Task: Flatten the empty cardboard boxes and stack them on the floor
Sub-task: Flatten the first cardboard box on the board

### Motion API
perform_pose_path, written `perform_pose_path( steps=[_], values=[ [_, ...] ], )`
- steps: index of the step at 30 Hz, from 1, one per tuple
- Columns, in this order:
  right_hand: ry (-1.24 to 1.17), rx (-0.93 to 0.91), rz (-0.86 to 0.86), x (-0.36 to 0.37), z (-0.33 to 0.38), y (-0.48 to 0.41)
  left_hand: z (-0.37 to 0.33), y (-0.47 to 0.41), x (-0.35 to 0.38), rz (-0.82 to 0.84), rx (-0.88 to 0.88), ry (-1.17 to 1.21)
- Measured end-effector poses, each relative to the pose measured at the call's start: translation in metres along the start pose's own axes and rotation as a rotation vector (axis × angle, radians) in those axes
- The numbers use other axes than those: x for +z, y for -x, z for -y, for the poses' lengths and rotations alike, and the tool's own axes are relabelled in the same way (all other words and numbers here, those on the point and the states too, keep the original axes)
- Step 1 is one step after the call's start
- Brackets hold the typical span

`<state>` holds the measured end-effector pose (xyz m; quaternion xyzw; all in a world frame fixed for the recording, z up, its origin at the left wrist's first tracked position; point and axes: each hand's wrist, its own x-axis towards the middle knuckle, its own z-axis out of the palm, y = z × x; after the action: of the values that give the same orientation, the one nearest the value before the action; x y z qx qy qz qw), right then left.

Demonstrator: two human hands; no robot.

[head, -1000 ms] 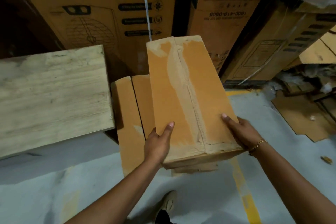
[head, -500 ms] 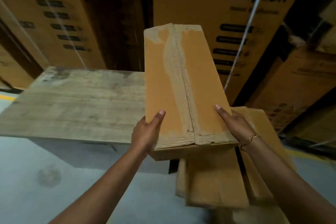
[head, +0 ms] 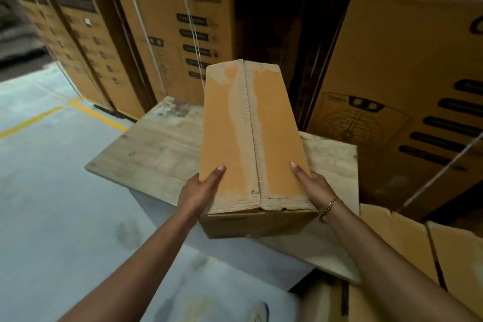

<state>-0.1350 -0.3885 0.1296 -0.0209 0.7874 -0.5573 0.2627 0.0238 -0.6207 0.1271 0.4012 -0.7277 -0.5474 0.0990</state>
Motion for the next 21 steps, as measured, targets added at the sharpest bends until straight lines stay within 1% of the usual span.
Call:
perform_pose_path(
  steps=[4, 9, 11, 13, 15, 17, 19, 20, 21],
  values=[
    [0.037, -0.013, 0.054, 0.033, 0.018, -0.054, -0.001, -0.047, -0.010, -0.035, 0.016, -0.050],
    [0.118, -0.043, 0.125, 0.063, 0.026, -0.105, 0.004, -0.102, -0.022, -0.053, -0.043, -0.096],
    [0.209, -0.014, 0.187, 0.072, 0.022, -0.116, 0.017, -0.119, -0.023, -0.057, -0.087, -0.175],
    [0.349, 0.035, 0.247, 0.080, 0.017, -0.123, 0.029, -0.125, -0.022, -0.088, -0.132, -0.246],
    [0.441, 0.008, 0.227, 0.086, 0.013, -0.129, 0.039, -0.129, -0.019, -0.133, -0.121, -0.332],
    [0.588, -0.141, 0.133, 0.093, 0.021, -0.132, 0.042, -0.131, -0.017, -0.156, -0.107, -0.401],
    [0.841, -0.424, 0.031, 0.106, 0.034, -0.134, 0.044, -0.135, -0.015, -0.165, -0.107, -0.454],
    [0.939, -0.565, 0.036, 0.115, 0.043, -0.131, 0.044, -0.135, -0.015, -0.172, -0.107, -0.469],
    [1.021, -0.678, 0.084, 0.126, 0.054, -0.126, 0.046, -0.136, -0.015, -0.179, -0.101, -0.480]
  ],
)
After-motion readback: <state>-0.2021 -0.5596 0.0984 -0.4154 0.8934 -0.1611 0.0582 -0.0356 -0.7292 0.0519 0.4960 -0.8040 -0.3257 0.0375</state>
